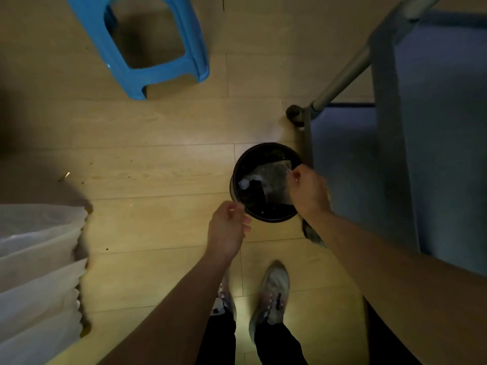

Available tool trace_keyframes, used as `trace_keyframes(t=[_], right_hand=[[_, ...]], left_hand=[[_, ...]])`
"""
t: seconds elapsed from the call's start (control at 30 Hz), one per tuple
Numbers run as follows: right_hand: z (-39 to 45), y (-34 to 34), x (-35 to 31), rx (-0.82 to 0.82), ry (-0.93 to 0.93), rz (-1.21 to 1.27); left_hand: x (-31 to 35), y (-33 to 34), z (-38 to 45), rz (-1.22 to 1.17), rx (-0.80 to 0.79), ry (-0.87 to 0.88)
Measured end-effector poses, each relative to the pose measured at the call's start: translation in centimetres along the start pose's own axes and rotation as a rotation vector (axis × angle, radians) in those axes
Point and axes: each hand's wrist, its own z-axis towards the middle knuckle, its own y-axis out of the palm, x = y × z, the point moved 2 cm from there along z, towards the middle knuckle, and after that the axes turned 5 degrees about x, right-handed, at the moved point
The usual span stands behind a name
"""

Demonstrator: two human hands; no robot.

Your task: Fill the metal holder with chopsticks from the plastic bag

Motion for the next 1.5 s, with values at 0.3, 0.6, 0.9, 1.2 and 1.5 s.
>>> trace_keyframes(t=[0.3, 0.6, 0.9, 1.2, 1.5], right_hand=[[2.7, 8.0, 1.7, -0.042, -0.157, -0.212], [4.0, 12.5, 3.4, -0.134, -0.204, -0.378], [5.2, 13.5, 3.8, -0.229, -0.151, -0.494], [5.2, 11.8, 3.6, -0.204, -0.139, -0.4], [0.8, 7.0, 1.9, -0.133, -0.064, -0.149]], left_hand=[[-0.9, 1.4, 4.4, -0.042, 0.019, 0.126], [-1.8, 2.0, 4.9, -0.045, 0.024, 0.159], [-0.9, 2.1, 6.0, -0.03, 0.033, 0.185], [0.9, 2.3, 5.4, -0.043, 0.029, 0.22], [4.6, 1.2, 2.1, -0.096, 0.051, 0.238]])
